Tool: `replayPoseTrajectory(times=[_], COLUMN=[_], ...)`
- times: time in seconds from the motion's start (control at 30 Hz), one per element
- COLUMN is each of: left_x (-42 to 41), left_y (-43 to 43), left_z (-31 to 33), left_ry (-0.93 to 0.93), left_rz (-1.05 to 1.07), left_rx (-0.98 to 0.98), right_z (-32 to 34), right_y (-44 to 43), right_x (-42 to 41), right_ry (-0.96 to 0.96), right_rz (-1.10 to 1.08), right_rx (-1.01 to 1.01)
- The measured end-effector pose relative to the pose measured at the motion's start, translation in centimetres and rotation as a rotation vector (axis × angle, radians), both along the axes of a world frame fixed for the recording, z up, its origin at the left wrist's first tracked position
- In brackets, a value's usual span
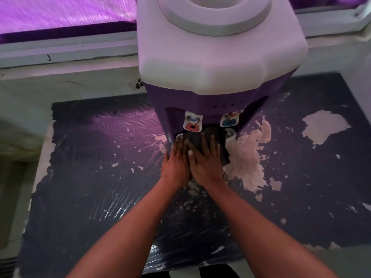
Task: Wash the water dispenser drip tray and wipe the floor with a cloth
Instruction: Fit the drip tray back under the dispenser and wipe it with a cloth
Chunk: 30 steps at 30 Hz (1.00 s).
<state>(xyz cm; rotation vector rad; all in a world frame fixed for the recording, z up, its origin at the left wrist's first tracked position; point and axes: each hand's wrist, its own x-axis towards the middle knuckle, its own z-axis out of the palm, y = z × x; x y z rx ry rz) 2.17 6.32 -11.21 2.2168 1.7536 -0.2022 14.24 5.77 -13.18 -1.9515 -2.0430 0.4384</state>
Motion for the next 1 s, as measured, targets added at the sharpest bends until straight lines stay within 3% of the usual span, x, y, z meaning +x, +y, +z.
replayPoseTrajectory(times=[0.17, 0.37, 0.63, 0.8, 1.0], left_x=[0.0, 0.5, 0.6, 0.7, 0.2], left_y=[0.3, 0.2, 0.2, 0.3, 0.4], left_z=[0.1, 0.2, 0.3, 0.3, 0.2], left_ry=[-0.009, 0.025, 0.041, 0.012, 0.036], left_rz=[0.017, 0.041, 0.03, 0.046, -0.007], left_rx=[-0.05, -0.073, -0.052, -0.046, -0.039], right_z=[-0.4, -0.5, 0.9, 1.2, 2.3], right_y=[0.2, 0.3, 1.8, 1.3, 0.1], right_x=[4.1, 6.2, 4.5, 2.2, -0.5], right_ry=[0.031, 0.086, 0.315, 0.356, 0.434], right_rz=[0.047, -0.232, -0.398, -0.363, -0.176], right_rx=[0.075, 0.123, 0.12, 0.118, 0.057])
